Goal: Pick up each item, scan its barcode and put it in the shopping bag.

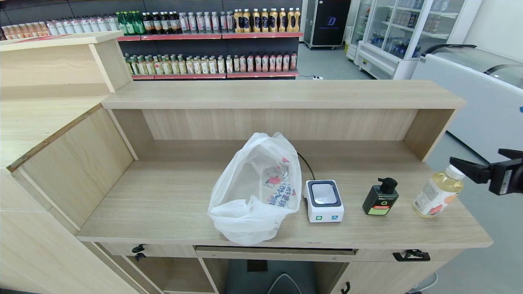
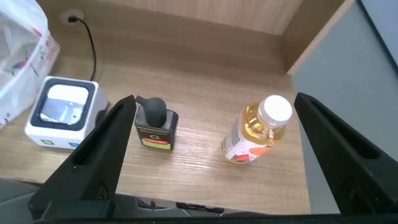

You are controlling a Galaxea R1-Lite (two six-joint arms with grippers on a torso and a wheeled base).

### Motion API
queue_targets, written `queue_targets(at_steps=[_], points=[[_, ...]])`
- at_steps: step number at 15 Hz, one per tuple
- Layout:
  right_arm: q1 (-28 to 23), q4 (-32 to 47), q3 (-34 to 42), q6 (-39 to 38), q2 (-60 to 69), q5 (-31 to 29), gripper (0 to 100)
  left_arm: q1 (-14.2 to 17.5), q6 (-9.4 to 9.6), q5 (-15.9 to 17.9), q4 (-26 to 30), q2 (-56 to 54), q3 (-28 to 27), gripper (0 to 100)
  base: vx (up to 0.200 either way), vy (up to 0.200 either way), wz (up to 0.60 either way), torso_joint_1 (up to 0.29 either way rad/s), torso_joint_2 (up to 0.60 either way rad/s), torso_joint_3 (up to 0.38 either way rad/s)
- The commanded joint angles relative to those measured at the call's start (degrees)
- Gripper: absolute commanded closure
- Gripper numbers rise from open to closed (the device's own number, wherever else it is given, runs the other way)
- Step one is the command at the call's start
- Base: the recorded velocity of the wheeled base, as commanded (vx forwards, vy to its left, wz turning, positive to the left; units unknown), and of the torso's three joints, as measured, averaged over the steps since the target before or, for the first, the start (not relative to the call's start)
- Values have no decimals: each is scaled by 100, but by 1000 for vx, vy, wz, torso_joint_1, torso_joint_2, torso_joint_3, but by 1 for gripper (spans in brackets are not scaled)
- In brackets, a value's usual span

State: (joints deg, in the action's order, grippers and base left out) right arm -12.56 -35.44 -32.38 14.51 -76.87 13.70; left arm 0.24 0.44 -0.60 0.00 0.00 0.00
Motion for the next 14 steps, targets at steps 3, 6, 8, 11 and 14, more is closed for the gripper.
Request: queue_targets(at_steps=[3, 6, 8, 11, 14], points=[[-388, -780, -506, 1274, -2657, 1328, 0, 2, 0, -2, 0, 0, 0, 100, 0, 0, 0, 0, 0, 0], [-274, -772, -691, 2320, -3334, 1873, 0, 2, 0, -2, 0, 0, 0, 100, 0, 0, 0, 0, 0, 0], [-133, -780, -893, 2689, -3686, 2075, 0, 2, 0, -2, 0, 0, 0, 100, 0, 0, 0, 0, 0, 0], [8, -780, -1104, 2988, -4108, 2374, 0, 2, 0, -2, 0, 0, 0, 100, 0, 0, 0, 0, 0, 0], [52, -780, -1262, 2997, -4468, 2585, 0, 2, 0, -2, 0, 0, 0, 100, 0, 0, 0, 0, 0, 0]])
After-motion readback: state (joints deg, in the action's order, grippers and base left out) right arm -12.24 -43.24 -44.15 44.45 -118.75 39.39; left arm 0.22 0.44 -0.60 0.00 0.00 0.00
